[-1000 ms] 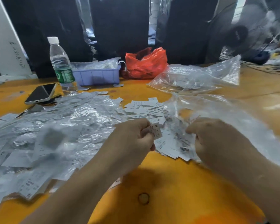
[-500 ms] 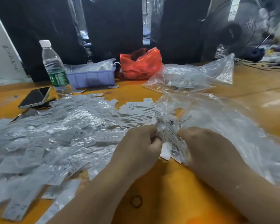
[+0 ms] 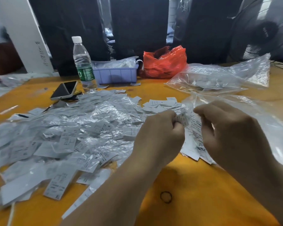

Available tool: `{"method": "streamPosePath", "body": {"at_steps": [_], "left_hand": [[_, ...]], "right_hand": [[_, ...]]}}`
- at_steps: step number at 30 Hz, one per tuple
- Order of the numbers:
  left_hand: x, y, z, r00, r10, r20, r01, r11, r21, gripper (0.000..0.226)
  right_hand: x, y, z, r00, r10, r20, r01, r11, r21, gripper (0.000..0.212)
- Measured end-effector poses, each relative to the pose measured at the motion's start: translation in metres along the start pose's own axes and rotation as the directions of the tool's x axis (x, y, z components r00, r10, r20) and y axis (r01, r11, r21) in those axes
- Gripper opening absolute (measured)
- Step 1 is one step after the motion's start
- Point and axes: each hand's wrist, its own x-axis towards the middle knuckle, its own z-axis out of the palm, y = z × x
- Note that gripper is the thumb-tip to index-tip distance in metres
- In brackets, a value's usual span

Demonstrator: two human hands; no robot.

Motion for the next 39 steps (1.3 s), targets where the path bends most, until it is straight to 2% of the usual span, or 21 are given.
{"method": "streamPosePath", "body": {"at_steps": [6,9,13,19,22,26,28,32,36,39], "left_hand": [[0.003,-0.008,-0.036,0.995,0.032,-0.092,-0.022,0.993,0.113,0.017],[0.001,-0.024,-0.051,0.994,-0.021,-0.104,0.024,0.999,0.034,0.016],[-0.004,-0.046,-0.060,0.989,-0.042,-0.143,0.038,0.999,-0.035,0.040],[-0.004,-0.061,-0.067,0.990,-0.108,-0.089,0.095,0.985,-0.143,0.024],[-0.002,-0.061,-0.068,0.987,-0.160,-0.029,0.152,0.970,-0.191,0.019],[0.005,-0.064,-0.069,0.962,-0.220,0.159,0.263,0.902,-0.343,0.024],[0.005,-0.065,-0.068,0.961,-0.191,0.201,0.257,0.886,-0.385,0.020],[0.005,-0.065,-0.066,0.980,-0.176,0.096,0.199,0.906,-0.373,0.004],[0.005,-0.067,-0.067,0.980,-0.197,0.024,0.193,0.911,-0.366,0.014],[0.005,-0.066,-0.066,0.980,-0.199,0.011,0.189,0.909,-0.372,0.011]], "right_hand": [[0.015,-0.025,0.022,0.988,-0.155,0.007,0.151,0.971,0.186,0.024],[0.024,-0.040,0.030,0.987,-0.160,-0.021,0.158,0.929,0.335,0.022],[0.042,-0.059,0.038,0.997,-0.044,0.059,0.002,0.822,0.569,0.024],[0.064,-0.074,0.056,0.976,0.071,0.206,-0.209,0.570,0.794,0.026],[0.062,-0.068,0.062,0.937,0.117,0.330,-0.350,0.348,0.870,0.028],[0.065,-0.056,0.065,0.859,0.161,0.487,-0.487,-0.038,0.872,0.022],[0.064,-0.053,0.066,0.823,0.150,0.547,-0.534,-0.123,0.837,0.023],[0.060,-0.055,0.067,0.754,0.155,0.639,-0.615,-0.177,0.769,0.026],[0.059,-0.056,0.065,0.683,0.178,0.709,-0.680,-0.200,0.705,0.020],[0.059,-0.056,0.061,0.626,0.117,0.771,-0.753,-0.162,0.637,0.039]]}}
